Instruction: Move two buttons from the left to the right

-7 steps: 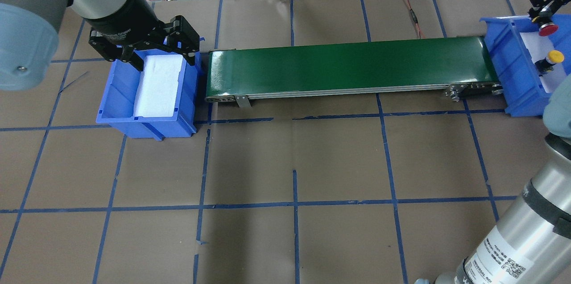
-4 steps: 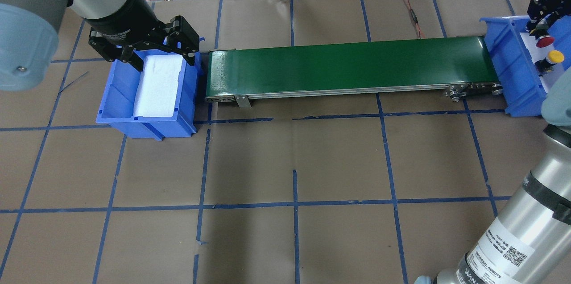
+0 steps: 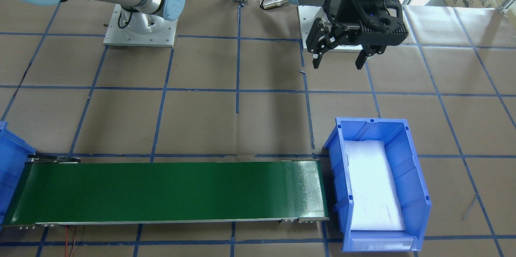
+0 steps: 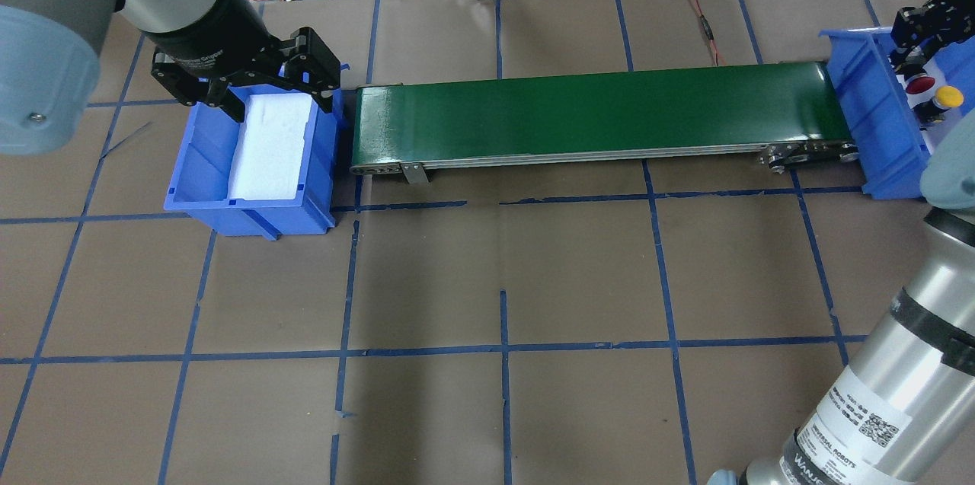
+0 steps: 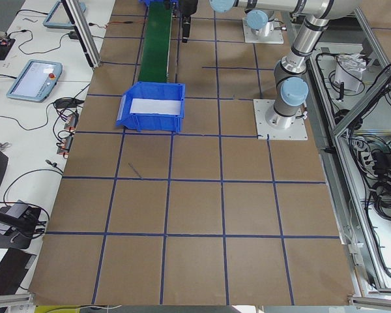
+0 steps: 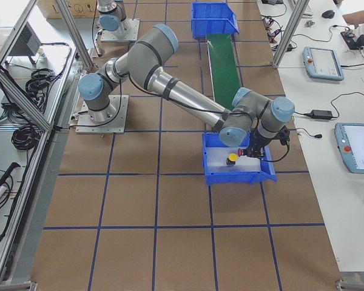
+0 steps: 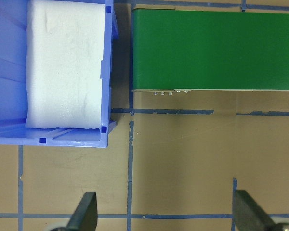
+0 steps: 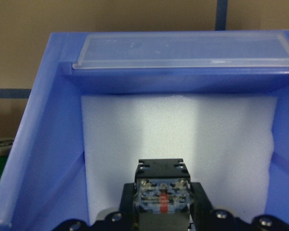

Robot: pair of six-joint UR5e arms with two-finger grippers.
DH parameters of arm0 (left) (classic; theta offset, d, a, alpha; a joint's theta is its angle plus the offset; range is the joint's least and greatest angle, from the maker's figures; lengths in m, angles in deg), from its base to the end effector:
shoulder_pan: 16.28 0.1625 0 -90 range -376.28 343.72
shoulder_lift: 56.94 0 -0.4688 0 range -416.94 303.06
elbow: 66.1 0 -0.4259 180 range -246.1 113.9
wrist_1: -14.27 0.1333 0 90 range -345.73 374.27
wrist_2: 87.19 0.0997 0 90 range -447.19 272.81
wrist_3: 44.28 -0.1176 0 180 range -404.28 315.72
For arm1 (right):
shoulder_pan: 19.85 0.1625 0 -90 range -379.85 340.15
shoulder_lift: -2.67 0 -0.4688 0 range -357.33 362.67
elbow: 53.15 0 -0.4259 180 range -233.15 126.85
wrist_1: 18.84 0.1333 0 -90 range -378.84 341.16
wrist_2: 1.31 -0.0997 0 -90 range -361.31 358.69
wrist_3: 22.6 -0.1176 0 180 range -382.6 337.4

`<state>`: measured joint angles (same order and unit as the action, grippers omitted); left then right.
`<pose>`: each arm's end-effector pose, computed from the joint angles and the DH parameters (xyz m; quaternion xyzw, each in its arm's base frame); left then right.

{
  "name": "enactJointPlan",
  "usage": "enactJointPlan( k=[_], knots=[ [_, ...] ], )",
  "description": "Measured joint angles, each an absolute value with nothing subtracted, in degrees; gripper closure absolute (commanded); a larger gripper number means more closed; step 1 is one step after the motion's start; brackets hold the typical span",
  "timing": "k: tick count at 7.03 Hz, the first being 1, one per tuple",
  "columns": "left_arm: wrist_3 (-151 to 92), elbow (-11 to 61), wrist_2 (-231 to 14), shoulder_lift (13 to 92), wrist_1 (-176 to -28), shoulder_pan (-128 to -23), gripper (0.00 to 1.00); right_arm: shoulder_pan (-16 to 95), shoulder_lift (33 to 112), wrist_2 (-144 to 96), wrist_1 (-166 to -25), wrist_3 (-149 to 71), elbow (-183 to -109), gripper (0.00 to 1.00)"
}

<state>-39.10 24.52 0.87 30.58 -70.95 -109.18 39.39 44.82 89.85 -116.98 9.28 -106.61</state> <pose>-0.1633 -0.5104 0.5395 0.0189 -0.9980 0.0566 0.0209 -0.3264 -0.8045 0.2707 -0.0100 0.9995 0.0289 0.0057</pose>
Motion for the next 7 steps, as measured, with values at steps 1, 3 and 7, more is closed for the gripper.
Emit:
enactJointPlan(
  k=[1, 3, 7],
  knots=[
    [-39.1, 24.52, 0.89, 30.54, -71.0, -109.18, 0.0, 39.39, 44.53, 89.77, -116.95, 9.17, -106.58, 0.06],
    [-39.1, 24.52, 0.95, 30.52, -71.12, -109.18, 0.0, 39.39, 44.74, 89.73, -116.44, 9.48, -106.56, 0.0],
    [-39.1, 24.52, 1.07, 30.31, -72.04, -109.13, 0.0, 42.02, 52.84, 90.08, -108.41, 9.78, -107.04, 0.0]
  ],
)
